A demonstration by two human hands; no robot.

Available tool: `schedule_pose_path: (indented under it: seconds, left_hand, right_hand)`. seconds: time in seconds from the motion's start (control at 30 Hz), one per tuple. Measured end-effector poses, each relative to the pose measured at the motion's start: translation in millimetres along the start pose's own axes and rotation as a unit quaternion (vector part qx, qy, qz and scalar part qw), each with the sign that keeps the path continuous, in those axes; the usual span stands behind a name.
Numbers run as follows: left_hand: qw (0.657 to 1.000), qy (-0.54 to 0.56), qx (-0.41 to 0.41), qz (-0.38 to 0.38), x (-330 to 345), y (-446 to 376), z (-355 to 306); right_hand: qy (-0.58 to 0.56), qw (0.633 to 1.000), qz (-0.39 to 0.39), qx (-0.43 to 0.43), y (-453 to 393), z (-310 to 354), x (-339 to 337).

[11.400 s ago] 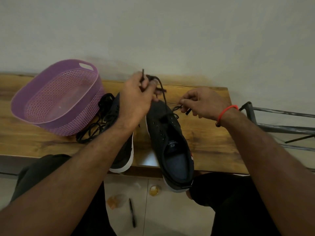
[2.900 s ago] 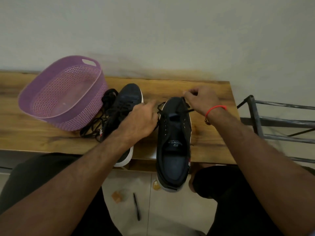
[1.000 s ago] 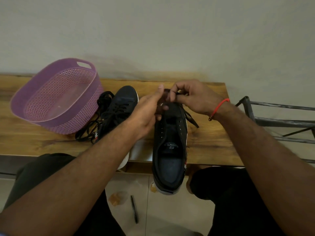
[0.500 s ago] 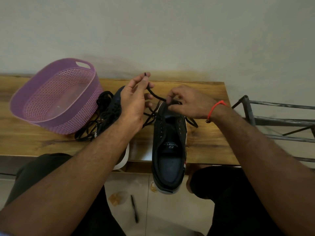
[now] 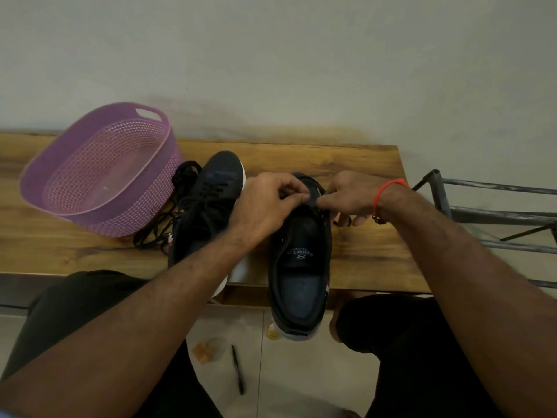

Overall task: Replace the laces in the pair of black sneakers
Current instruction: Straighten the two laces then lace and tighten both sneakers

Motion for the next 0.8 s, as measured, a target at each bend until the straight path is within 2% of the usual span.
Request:
schedule_pose_path:
  seconds: [0.07, 0.17, 0.37, 0.8]
  left_hand:
    - [0.998, -0.055, -0.001, 0.016, 8.2, 2.0, 2.1]
    - [0.995, -0.095, -0.012, -0.004, 10.3, 2.2, 6.8]
    - [0.994, -0.081, -0.074, 0.011, 16.7, 3.9, 18.0]
    - [0.994, -0.093, -0.052, 0.006, 15.5, 1.6, 14.0]
  right_hand:
    - [-0.066, 0.998, -0.006, 0.003, -0.7, -3.7, -0.1]
    - [-0.105, 0.994, 0.002, 0.005, -2.8, -5.4, 1.1]
    - [-0.113, 0.993, 0.028, -0.017, -1.3, -1.2, 3.4]
    - [-0.1, 0.995, 0.02, -0.022, -4.5, -1.6, 2.9]
Point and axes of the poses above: each hand's wrist, its own y-axis away from the middle knuckle, its own x-axis out of the palm, z = x × y, the point moved 9 cm from there along -y, towards the middle knuckle, and after that the axes turned 2 degrees about y, right-handed, at the moved point
